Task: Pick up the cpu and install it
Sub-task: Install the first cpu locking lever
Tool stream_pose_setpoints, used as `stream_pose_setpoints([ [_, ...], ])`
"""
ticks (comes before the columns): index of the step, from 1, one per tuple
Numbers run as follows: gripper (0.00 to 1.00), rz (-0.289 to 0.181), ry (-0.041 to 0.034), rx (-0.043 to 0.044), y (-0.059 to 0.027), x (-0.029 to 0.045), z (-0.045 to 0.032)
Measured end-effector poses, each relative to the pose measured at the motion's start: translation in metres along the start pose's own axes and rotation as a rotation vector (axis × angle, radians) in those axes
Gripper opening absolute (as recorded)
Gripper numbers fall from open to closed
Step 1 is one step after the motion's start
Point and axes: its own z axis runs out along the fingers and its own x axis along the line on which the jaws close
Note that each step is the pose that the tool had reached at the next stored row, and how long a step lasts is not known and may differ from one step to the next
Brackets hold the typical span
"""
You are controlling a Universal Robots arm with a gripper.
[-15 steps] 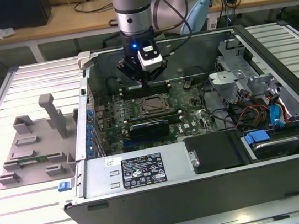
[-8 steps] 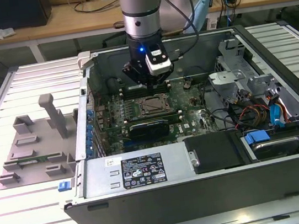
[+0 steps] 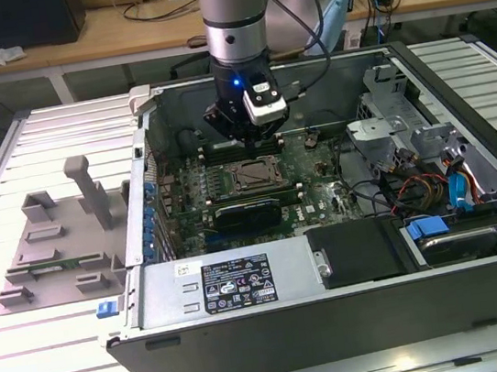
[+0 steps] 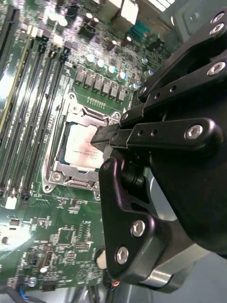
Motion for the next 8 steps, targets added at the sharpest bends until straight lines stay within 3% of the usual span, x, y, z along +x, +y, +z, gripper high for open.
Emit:
stream_pose_setpoints([
  [8, 0.11, -0.187, -0.0031, -0.0035, 0.0001, 0.0, 0.0045],
])
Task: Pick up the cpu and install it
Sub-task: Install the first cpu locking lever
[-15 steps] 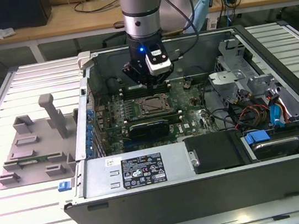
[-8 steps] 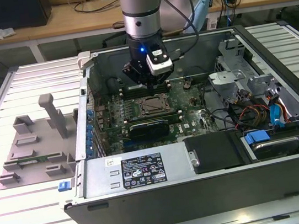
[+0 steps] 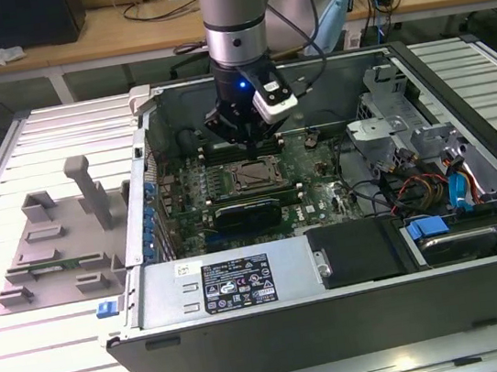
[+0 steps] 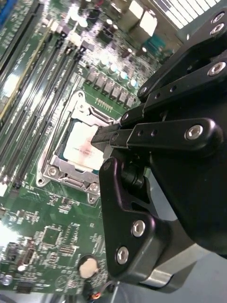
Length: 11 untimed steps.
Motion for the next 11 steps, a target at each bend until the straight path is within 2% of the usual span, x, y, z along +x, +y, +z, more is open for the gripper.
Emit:
stream_pose_setpoints([
  [2, 0.11, -0.038, -0.0006, -0.0002, 0.0, 0.0, 0.0009],
  [11, 0.11, -0.039, -0.0007, 0.0012, 0.0, -0.0001, 0.001],
])
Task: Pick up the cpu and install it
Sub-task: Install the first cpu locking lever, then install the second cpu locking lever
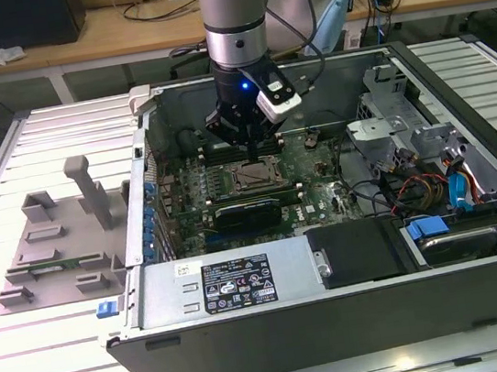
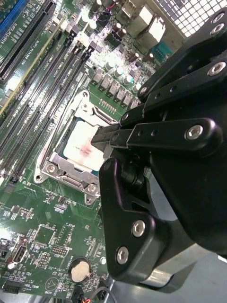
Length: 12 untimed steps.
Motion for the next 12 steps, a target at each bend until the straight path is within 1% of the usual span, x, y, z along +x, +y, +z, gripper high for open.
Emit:
stream_pose_setpoints([
  [2, 0.11, 0.0, -0.0001, 0.0014, 0.0, 0.0, 0.0],
  [10, 0.11, 0.0, 0.0, 0.0026, 0.0, 0.0, 0.0],
  [12, 0.11, 0.0, 0.0, 0.0025, 0.0001, 0.0, -0.0012],
])
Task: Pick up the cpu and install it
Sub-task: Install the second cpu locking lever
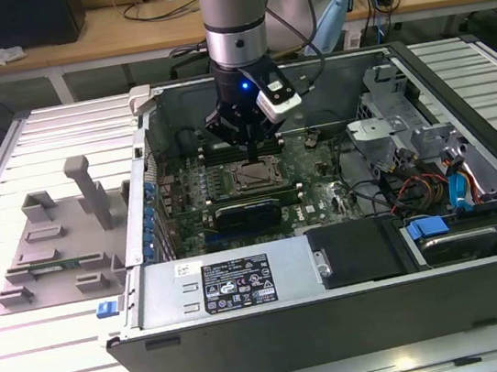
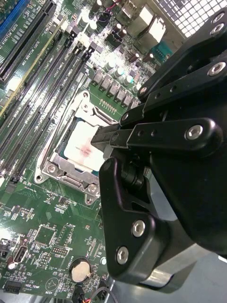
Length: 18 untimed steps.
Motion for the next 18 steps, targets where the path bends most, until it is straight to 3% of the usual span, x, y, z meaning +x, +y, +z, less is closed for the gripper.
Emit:
stream_pose_setpoints([
  [7, 0.11, 0.0, 0.0001, 0.0006, -0.0008, 0.0, -0.0019],
  [18, 0.11, 0.0, -0.0001, 0.0005, -0.0139, -0.0002, -0.0016],
])
